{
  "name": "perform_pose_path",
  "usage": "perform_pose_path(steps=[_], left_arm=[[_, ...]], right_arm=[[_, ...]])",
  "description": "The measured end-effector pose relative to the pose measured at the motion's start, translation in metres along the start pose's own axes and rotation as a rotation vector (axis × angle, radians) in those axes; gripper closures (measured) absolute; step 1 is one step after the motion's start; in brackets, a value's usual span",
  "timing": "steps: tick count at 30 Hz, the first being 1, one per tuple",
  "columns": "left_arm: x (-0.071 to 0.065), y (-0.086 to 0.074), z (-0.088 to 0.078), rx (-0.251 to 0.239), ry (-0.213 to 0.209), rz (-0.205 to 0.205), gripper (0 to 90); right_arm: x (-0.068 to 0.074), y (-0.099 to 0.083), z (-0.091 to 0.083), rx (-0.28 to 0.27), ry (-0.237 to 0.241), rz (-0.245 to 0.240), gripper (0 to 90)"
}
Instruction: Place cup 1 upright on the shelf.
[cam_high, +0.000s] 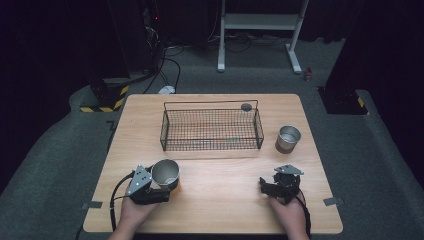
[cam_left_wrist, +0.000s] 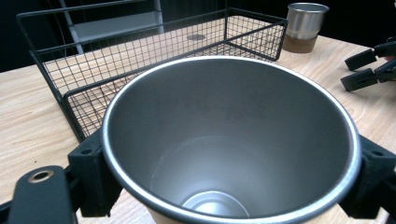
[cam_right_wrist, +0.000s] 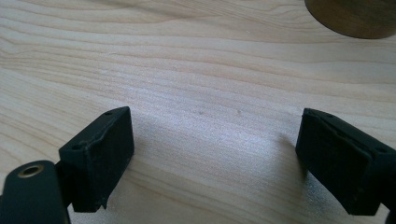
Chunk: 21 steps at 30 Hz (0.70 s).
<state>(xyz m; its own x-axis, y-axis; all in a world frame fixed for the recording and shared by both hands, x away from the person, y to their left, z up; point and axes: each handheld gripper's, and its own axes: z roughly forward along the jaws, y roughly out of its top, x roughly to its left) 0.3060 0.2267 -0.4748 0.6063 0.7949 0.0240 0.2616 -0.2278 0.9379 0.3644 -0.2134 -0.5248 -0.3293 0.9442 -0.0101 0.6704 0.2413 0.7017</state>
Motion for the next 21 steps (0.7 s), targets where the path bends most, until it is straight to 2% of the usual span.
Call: perform_pose_path(steps=[7, 15, 21], left_arm=[[-0.002, 0.007, 0.003, -0.018, -0.018, -0.012, 13.7], [-0.002, 0.015, 0.003, -0.01, -0.013, -0.002, 13.7], [0.001, 0.02, 0.011, -0.022, -0.036, -0.027, 13.7]], right_arm=[[0.0, 0.0, 0.0, 0.0, 0.0, 0.0, 11.2], [0.0, 0.0, 0.0, -0.001, 0.0, -0.002, 11.2], [0.0, 0.0, 0.0, -0.001, 0.0, -0.002, 11.2]])
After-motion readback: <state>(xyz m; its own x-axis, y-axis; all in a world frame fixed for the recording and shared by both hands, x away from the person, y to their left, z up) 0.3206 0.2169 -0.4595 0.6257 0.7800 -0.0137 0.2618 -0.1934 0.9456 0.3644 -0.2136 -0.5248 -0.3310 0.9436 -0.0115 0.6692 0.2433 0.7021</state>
